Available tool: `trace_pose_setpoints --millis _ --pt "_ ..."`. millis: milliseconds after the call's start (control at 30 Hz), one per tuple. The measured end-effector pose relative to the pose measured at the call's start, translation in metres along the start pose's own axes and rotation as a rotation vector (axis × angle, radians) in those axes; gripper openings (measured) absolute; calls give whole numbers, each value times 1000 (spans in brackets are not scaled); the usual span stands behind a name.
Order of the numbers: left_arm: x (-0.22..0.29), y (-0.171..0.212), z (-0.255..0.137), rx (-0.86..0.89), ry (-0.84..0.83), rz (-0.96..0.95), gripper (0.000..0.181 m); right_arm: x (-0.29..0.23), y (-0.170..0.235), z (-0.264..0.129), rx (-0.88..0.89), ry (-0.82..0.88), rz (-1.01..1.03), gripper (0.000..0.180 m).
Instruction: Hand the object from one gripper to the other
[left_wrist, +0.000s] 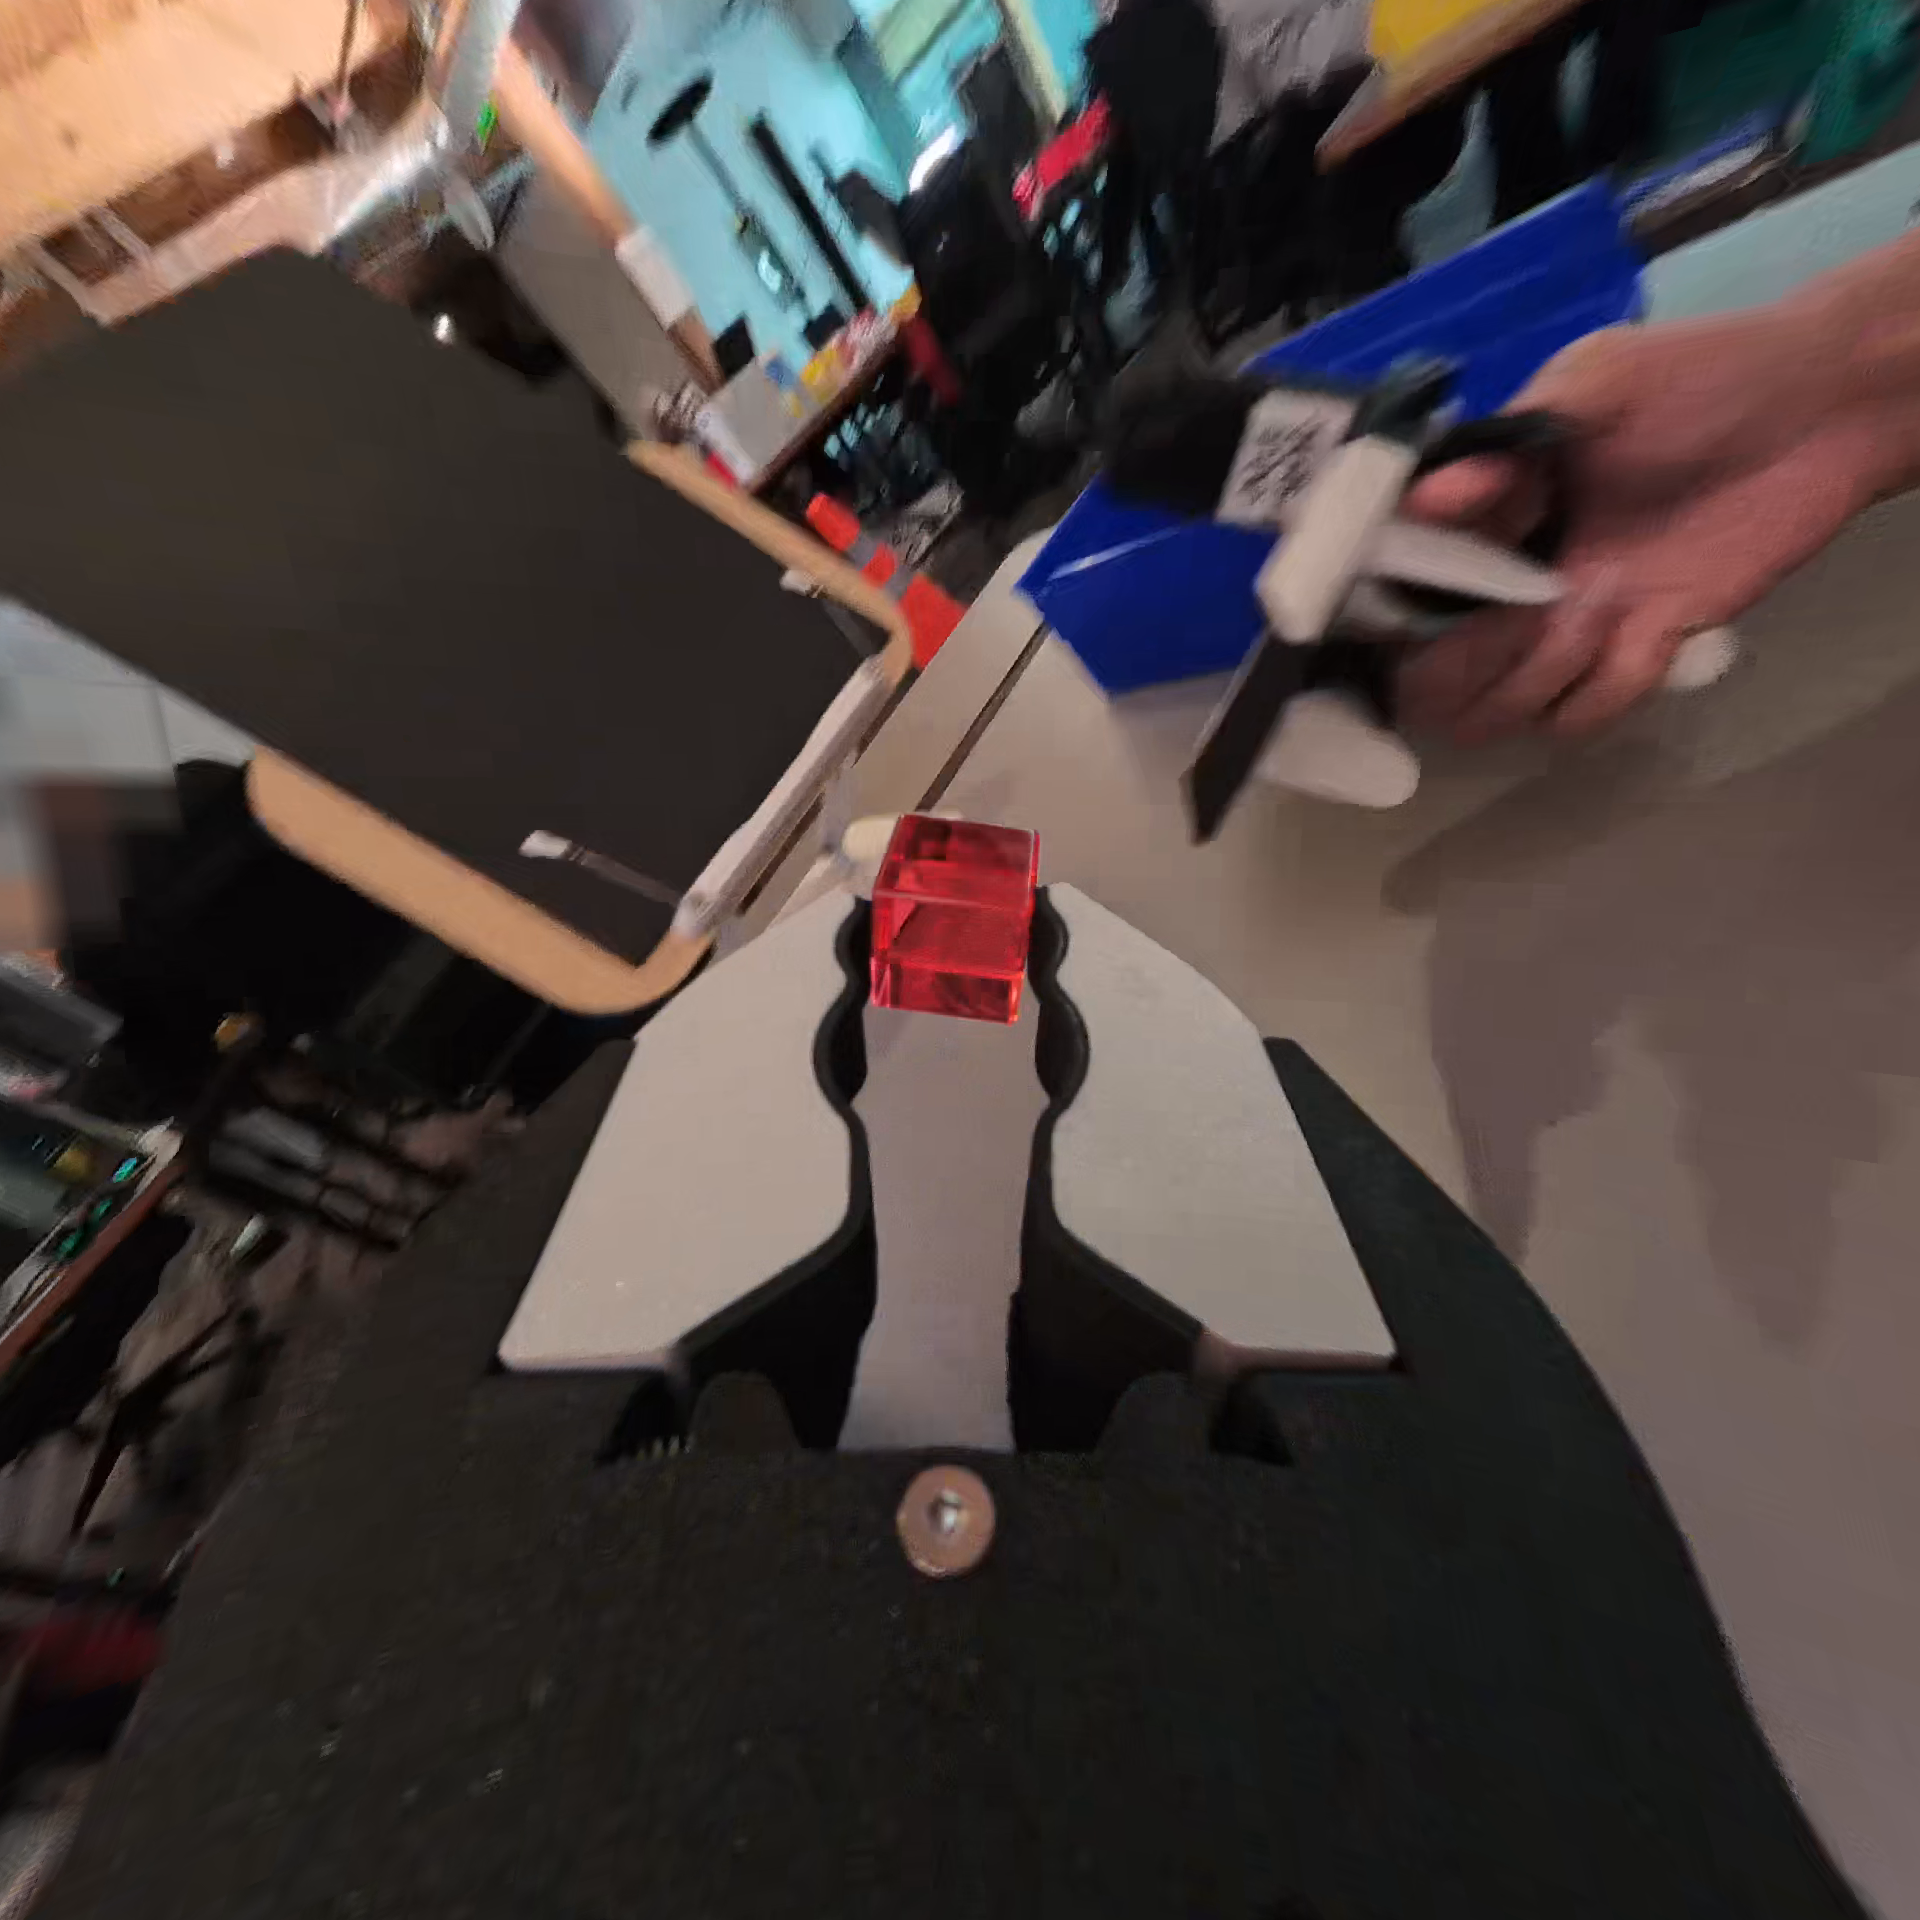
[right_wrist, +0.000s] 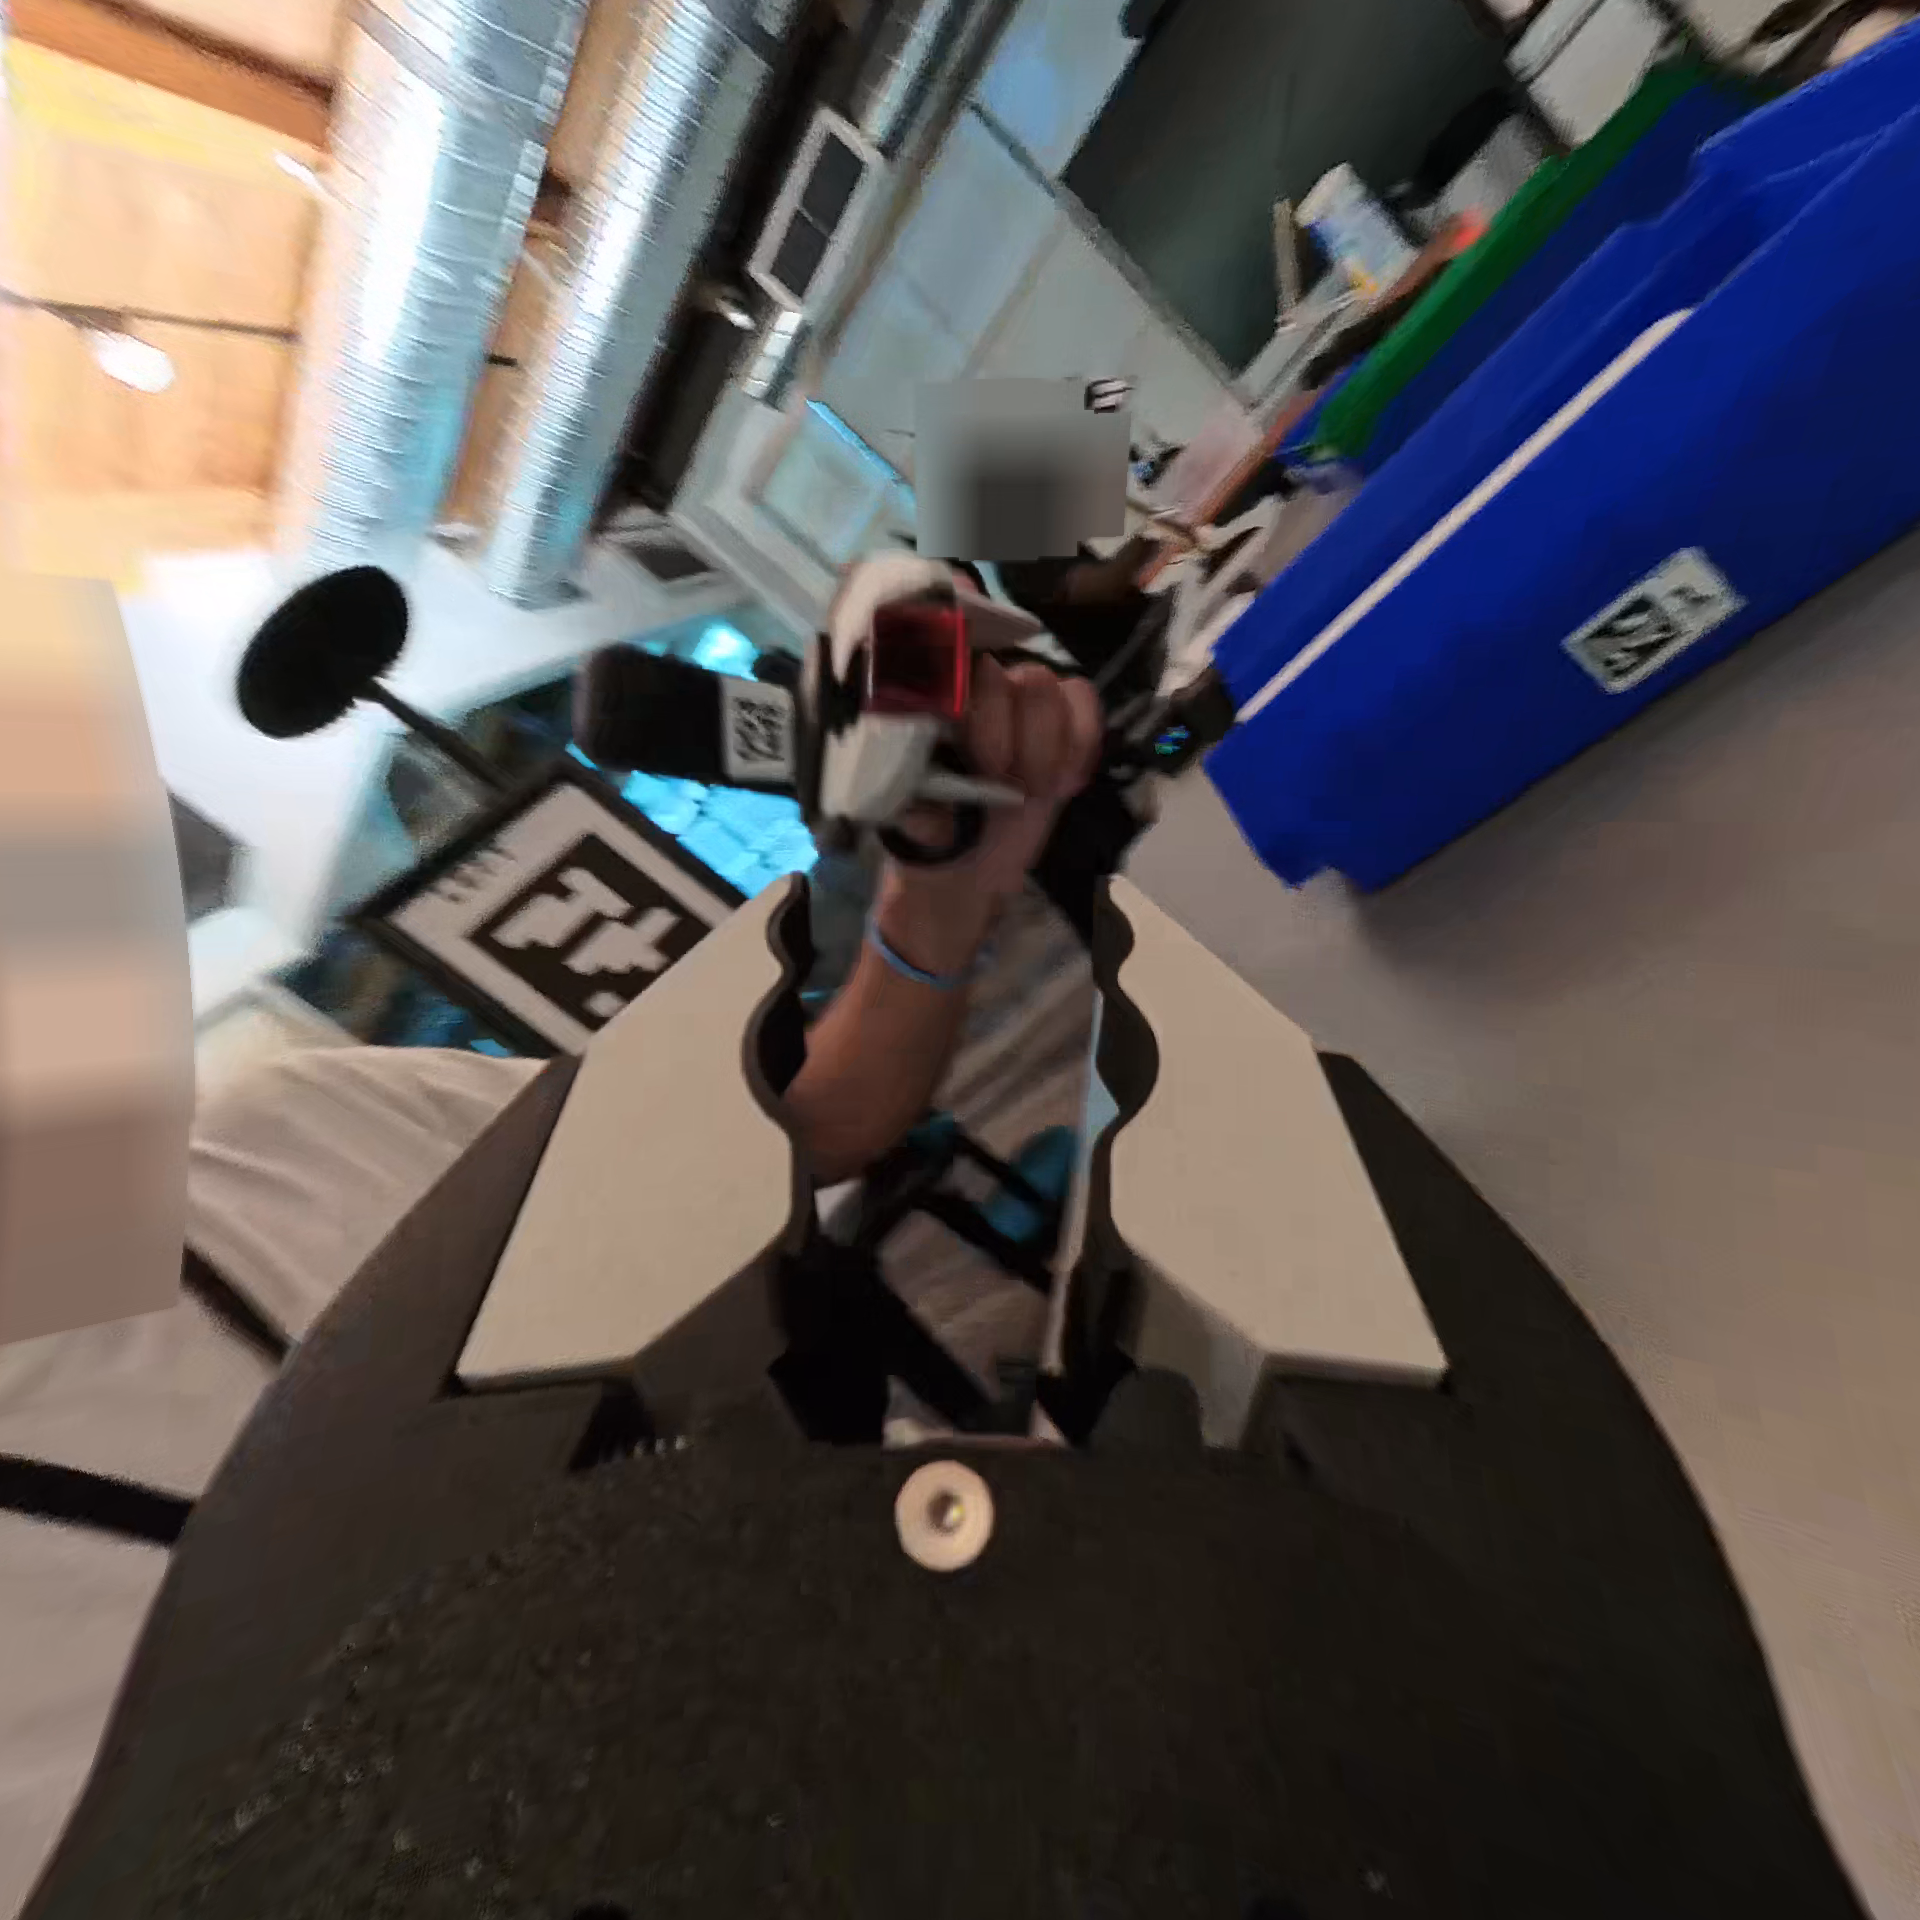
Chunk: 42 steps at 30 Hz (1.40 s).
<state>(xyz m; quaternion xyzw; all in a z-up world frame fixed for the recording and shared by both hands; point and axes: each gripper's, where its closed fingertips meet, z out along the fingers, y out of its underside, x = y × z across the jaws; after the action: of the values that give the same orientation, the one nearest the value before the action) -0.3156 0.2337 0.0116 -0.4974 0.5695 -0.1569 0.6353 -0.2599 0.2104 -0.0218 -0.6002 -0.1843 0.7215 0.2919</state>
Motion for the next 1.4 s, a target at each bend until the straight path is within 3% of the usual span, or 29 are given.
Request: trace_pose_setpoints --millis 100,300,367,500,600,733,833,1067,1233,1367,1400 --pt "42 -10 22 27 100 39 28 -7 4 1 -42 -117 105 54" --pt "83 -16 42 50 159 78 28 -14 27 5 -73 -175 150 51" --pt "88 -9 47 32 162 82 28 -13 35 5 -108 -162 138 26" --pt "89 7 52 -44 155 -35 29 2 31 -3 -85 -59 56 26" --pt "96 16 46 -28 161 -301 40 16 4 -27 50 24 16 25" --pt "109 41 40 26 193 -864 38 42 -14 -66 104 287 -216 26" --pt "103 42 41 100 246 -1115 48 46 -8 -65 15 424 -479 26" --pt "103 56 40 9 288 -1194 63 56 30 -29 -405 777 -1252 26" --pt "103 58 40 -43 269 -1169 56 65 56 -9 -689 945 -1604 26" --pt "112 59 41 -81 299 -1142 47 66 65 4 -738 987 -1709 27" --pt "115 59 41 -93 310 -1129 38 65 63 5 -729 1004 -1726 27"
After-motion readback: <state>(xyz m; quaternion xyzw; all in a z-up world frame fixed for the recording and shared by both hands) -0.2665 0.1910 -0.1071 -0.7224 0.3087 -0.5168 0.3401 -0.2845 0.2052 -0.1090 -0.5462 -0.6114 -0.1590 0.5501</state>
